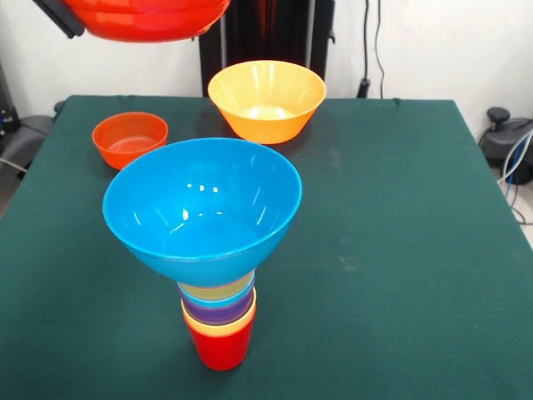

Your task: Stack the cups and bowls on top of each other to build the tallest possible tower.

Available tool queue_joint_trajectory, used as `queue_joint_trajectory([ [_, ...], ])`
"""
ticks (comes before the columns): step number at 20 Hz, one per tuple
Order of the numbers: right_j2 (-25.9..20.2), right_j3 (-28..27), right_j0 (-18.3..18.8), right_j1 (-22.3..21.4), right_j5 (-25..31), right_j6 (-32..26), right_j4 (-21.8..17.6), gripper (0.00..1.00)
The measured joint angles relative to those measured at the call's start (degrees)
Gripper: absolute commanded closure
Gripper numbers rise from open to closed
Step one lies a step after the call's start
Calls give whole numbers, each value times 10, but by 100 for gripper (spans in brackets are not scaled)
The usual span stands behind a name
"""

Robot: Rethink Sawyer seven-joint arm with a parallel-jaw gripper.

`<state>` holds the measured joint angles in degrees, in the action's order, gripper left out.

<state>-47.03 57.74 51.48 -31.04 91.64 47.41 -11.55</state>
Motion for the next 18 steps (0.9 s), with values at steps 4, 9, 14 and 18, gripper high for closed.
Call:
queue_joint_trajectory([
  [4, 0, -56, -25, 17, 35, 0, 0, 100],
  [9, 0, -148, -63, 51, 91, 0, -1, 100],
  [14, 0, -201, -80, 78, 104, 0, -2, 100],
  [18, 0, -237, -89, 102, 104, 0, -5, 100],
])
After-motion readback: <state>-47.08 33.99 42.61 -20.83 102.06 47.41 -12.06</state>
